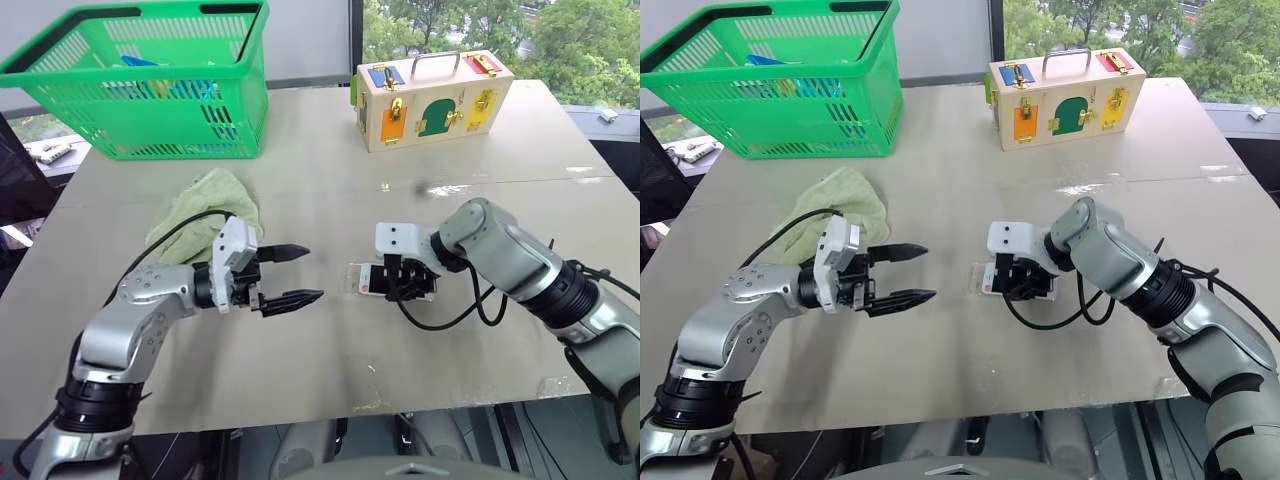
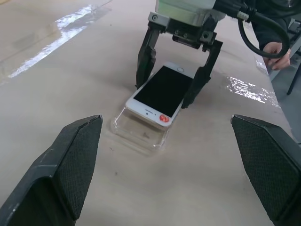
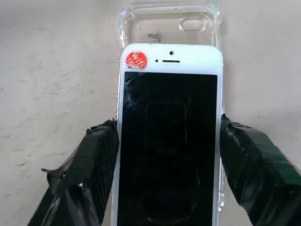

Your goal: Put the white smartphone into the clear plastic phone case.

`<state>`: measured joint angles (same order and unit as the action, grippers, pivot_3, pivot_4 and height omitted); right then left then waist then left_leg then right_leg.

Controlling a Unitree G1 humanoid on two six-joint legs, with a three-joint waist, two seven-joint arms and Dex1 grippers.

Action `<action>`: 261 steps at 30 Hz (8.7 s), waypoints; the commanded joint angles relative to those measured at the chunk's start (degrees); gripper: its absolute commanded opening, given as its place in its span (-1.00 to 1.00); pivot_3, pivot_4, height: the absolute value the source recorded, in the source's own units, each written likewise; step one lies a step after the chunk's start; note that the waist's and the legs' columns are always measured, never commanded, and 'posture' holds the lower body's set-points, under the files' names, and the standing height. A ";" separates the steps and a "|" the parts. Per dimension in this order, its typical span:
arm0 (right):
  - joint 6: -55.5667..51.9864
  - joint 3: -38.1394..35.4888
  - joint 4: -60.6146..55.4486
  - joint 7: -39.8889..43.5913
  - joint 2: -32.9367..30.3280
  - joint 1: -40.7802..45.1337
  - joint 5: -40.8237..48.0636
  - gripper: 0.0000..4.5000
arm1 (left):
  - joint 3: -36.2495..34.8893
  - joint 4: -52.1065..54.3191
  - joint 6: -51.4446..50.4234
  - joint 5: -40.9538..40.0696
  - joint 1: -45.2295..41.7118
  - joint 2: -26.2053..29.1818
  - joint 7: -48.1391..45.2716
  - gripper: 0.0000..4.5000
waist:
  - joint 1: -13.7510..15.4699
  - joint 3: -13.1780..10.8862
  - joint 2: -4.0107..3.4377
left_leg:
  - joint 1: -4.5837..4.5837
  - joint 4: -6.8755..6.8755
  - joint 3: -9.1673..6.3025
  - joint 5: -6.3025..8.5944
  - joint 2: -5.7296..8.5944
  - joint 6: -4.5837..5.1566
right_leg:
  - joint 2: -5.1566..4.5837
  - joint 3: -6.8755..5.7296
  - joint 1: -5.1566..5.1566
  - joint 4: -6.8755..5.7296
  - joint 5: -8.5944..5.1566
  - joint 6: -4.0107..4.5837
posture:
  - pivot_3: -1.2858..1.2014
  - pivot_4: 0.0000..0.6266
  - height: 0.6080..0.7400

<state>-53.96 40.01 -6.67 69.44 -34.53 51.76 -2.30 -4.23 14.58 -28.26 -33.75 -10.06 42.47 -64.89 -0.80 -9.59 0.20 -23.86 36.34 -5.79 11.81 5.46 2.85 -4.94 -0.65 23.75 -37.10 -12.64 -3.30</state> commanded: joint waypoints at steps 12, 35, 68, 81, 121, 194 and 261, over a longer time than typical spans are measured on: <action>0.97 2.89 -2.70 1.00 -1.33 -0.11 -1.40 0.28 | -1.46 1.41 1.88 0.59 2.83 1.46 -0.18 1.00 | 0.03 -0.01 0.00 | -0.01 -0.02 0.00 0.02 0.00 -0.02 | -0.01 0.01 0.00 0.04 0.00 0.00 | 0.03 -0.52 1.00; 3.08 3.26 -8.16 -0.84 -2.67 -2.61 -3.22 0.28 | -1.34 -1.66 4.40 1.72 3.32 1.28 -1.79 1.00 | -0.01 -0.01 0.02 | -0.01 -0.08 -0.01 0.03 -0.01 -0.04 | -0.01 0.01 0.00 0.12 -0.01 -0.01 | 0.03 -0.52 1.00; -8.90 -11.56 -19.82 -2.08 -5.72 -6.44 8.11 0.95 | -0.71 -6.88 9.95 3.94 4.28 1.34 -6.20 1.00 | 0.15 -0.07 0.04 | -0.06 -0.09 -0.03 0.04 -0.01 -0.04 | -0.04 0.01 0.01 0.18 -0.01 -0.01 | 0.03 -0.52 1.00; -7.30 -16.71 -13.80 -16.30 1.46 -9.64 11.23 -0.95 | 0.04 -6.63 10.15 3.84 4.02 0.72 -6.41 1.00 | 0.22 -0.07 0.06 | -0.08 -0.11 -0.03 0.03 -0.02 -0.01 | -0.04 0.02 0.02 0.19 0.00 0.00 | 0.03 -0.52 1.00; 3.84 -10.01 -15.04 -16.16 -5.51 -20.32 15.10 -0.95 | -1.12 -6.71 10.35 3.74 6.00 2.61 -7.97 1.00 | 0.20 -0.10 0.09 | -0.11 -0.11 -0.05 0.06 -0.06 -0.06 | -0.04 -0.03 0.00 0.29 -0.01 -0.03 | 0.03 -0.52 1.00; 21.64 -14.64 7.97 -3.75 5.64 -9.85 3.76 -0.95 | -0.14 -4.17 9.91 4.19 5.17 -2.59 -0.25 1.00 | -0.04 -0.14 0.08 | -0.05 -0.20 0.09 -0.05 -0.04 0.05 | 0.03 0.13 0.07 0.23 0.02 0.02 | 0.03 -0.52 1.00; 18.06 -4.32 10.97 -10.52 2.79 -12.09 3.04 -0.95 | -0.99 -3.22 9.65 3.69 6.46 -1.66 -0.63 1.00 | 0.04 -0.02 0.15 | 0.07 -0.08 0.10 0.01 -0.10 0.07 | -0.01 0.02 -0.07 0.25 0.01 0.02 | 0.03 -0.52 1.00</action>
<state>-35.74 31.19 -0.42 59.09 -31.53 41.49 4.66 -4.03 9.95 -18.76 -29.43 -3.68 40.29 -65.72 -0.76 -9.62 0.35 -23.75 36.25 -5.69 11.84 5.35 2.88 -4.93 -0.63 23.65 -36.85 -12.63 -3.29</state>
